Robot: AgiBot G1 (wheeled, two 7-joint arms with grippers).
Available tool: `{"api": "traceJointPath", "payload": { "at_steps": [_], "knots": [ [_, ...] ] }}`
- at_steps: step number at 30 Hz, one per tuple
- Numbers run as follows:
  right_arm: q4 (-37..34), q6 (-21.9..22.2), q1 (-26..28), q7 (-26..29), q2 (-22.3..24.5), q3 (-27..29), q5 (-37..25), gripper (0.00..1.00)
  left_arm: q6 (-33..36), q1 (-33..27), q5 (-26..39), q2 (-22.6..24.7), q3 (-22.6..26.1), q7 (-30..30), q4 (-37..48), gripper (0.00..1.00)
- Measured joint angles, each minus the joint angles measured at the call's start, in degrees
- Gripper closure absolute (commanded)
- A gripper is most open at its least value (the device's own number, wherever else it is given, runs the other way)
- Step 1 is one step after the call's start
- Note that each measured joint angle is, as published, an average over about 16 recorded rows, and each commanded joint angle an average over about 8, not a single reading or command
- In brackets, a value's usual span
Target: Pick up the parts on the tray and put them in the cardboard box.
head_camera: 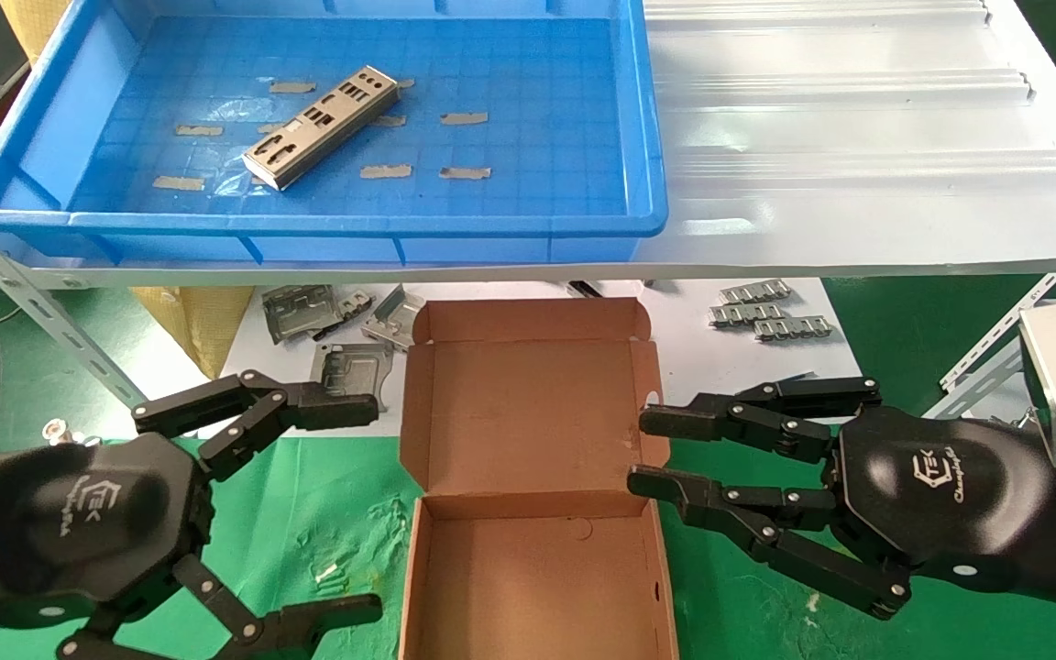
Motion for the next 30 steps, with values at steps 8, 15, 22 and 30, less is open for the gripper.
{"api": "traceJointPath", "payload": {
  "at_steps": [8,15,22,30],
  "knots": [
    [0.00,0.00,0.00,0.00,0.00,0.00,0.00,1.00,-0.05,-0.08,0.02,0.01,-0.01,-0.04,0.02,0.00],
    [0.00,0.00,0.00,0.00,0.00,0.00,0.00,1.00,-1.33,-2.70,1.68,0.95,0.36,-0.32,1.19,0.00],
    [0.00,0.00,0.00,0.00,0.00,0.00,0.00,1.00,-4.37,-11.75,7.47,5.12,2.43,-0.85,7.69,0.00],
    [0.00,0.00,0.00,0.00,0.00,0.00,0.00,1.00,-8.85,-27.81,18.29,13.78,7.13,0.04,24.12,0.00]
  ]
}}
